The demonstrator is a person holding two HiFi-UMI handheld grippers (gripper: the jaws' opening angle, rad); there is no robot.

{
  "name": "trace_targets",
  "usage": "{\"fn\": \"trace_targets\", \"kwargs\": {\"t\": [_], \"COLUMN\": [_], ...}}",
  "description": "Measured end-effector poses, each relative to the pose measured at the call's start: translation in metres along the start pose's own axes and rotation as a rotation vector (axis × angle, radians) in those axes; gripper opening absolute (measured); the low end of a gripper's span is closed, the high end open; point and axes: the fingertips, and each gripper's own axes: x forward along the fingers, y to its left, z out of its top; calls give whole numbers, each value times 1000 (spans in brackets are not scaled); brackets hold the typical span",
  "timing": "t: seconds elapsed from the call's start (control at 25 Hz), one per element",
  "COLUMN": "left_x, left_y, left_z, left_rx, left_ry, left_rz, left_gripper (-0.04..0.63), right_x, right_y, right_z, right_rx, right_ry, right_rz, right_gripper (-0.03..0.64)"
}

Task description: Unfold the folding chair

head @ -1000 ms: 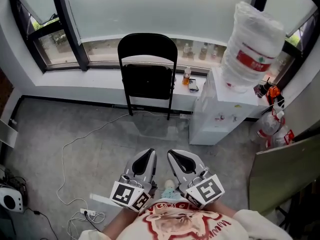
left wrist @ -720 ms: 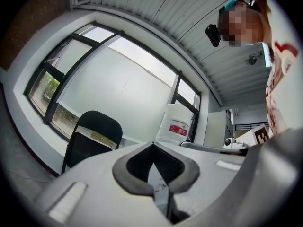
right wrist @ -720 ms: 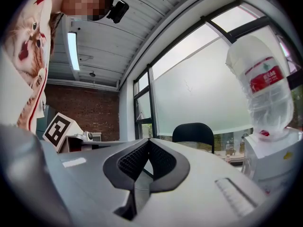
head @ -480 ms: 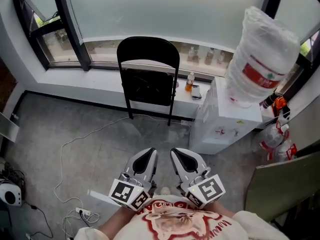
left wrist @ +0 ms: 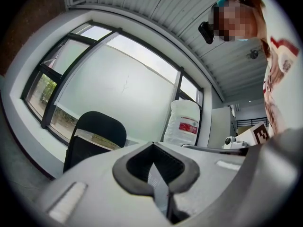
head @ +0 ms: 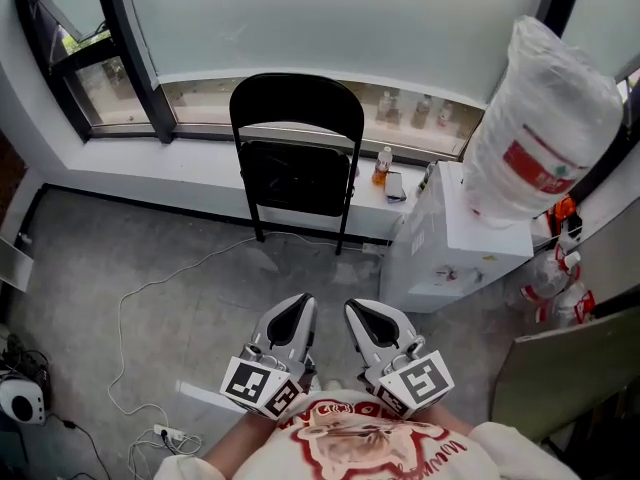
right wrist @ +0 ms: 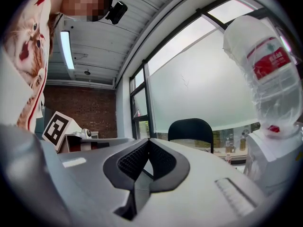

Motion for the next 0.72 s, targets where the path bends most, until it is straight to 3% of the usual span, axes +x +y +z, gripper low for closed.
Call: {"fn": "trace_targets", "kwargs": {"t": [0.72], "left_x": [143], "left_y": [165], "left_z": [62], "left_rx": [6], "left_ry": [32], "left_rz": [-119], "left_gripper": [0], "right_x": [199], "right_y": [-88], "right_z": [28], "right_rx": [7], "right_ry": [-20], "right_rz": [-129], "right_gripper": [26]}}
